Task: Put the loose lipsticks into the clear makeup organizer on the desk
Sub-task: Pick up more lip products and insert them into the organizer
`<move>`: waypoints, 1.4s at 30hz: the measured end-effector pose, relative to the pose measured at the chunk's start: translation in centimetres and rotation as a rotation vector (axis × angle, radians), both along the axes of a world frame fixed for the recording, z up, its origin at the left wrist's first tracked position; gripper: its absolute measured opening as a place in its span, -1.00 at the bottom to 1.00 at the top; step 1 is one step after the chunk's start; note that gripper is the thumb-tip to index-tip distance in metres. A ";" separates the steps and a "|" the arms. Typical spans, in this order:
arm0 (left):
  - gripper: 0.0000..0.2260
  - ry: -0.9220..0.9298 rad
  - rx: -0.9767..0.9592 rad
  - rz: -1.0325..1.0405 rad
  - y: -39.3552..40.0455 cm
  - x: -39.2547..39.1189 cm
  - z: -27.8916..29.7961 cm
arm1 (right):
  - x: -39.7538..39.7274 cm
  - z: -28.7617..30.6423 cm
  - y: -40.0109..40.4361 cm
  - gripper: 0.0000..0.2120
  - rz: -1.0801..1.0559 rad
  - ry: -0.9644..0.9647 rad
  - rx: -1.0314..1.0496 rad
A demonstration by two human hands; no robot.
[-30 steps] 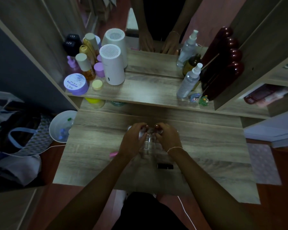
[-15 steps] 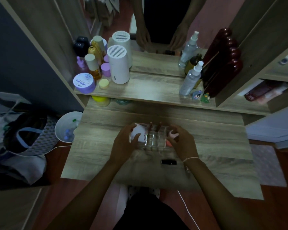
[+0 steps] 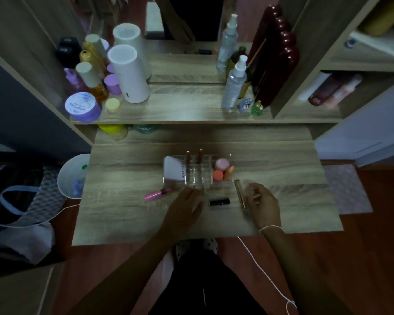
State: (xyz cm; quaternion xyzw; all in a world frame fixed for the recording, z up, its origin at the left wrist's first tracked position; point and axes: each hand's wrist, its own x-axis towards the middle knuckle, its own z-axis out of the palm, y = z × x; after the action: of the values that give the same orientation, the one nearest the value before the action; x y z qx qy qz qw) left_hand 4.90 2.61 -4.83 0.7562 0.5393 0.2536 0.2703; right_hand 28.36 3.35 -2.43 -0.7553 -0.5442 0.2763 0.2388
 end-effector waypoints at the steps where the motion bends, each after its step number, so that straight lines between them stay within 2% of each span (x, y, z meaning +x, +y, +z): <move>1: -0.75 0.012 -0.012 -0.018 0.2 0.8 -0.1 | 0.3 -0.2 -0.4 -0.70 -0.018 0.015 -0.010; 5: -0.64 0.070 -0.052 -0.078 0.8 2.8 -0.1 | 0.5 -0.9 -0.7 -0.63 -0.040 0.048 -0.061; 8: -0.56 0.183 -0.045 -0.077 2.5 3.4 -0.1 | -0.3 -1.3 0.3 -0.59 0.016 0.051 -0.069; 10: -0.57 0.240 -0.068 -0.088 2.4 2.8 -0.1 | -1.9 -1.4 0.6 -0.58 0.095 0.008 -0.062; 12: -0.62 0.334 -0.072 -0.256 2.8 7.8 -0.9 | 1.9 -3.4 -0.5 -0.56 0.019 0.006 -0.088; 14: -0.68 0.377 -0.100 -0.265 2.6 7.0 -0.8 | 0.5 -3.8 -0.5 -0.51 0.122 -0.037 -0.139; 18: -0.66 0.381 -0.083 -0.286 3.1 7.1 -1.1 | -0.1 -3.7 0.8 -0.50 0.161 -0.077 -0.158; 22: -0.69 0.340 -0.148 -0.256 2.7 6.5 -0.9 | 0.0 -3.8 0.7 -0.47 0.152 -0.065 -0.163; 26: -0.77 0.297 -0.264 -0.173 2.7 5.6 -0.4 | 0.9 -3.8 0.9 -0.25 0.179 -0.005 -0.234; 28: -0.76 0.266 -0.280 -0.145 2.6 5.0 -0.3 | 1.3 -3.7 0.9 -0.22 0.207 0.014 -0.260; 34: -0.74 0.164 -0.216 -0.028 2.7 2.8 0.7 | 2.8 -2.2 1.6 -0.35 0.199 0.051 -0.187; 42: -0.82 -0.049 -0.062 0.215 4.2 0.5 2.5 | 0.6 3.4 6.7 -0.45 0.234 0.137 -0.019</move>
State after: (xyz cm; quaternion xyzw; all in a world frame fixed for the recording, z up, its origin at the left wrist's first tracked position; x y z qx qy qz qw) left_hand 5.36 6.85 -2.34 0.6787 0.6181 0.2830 0.2779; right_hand 28.92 10.09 0.99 -0.6685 -0.6082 0.3582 0.2342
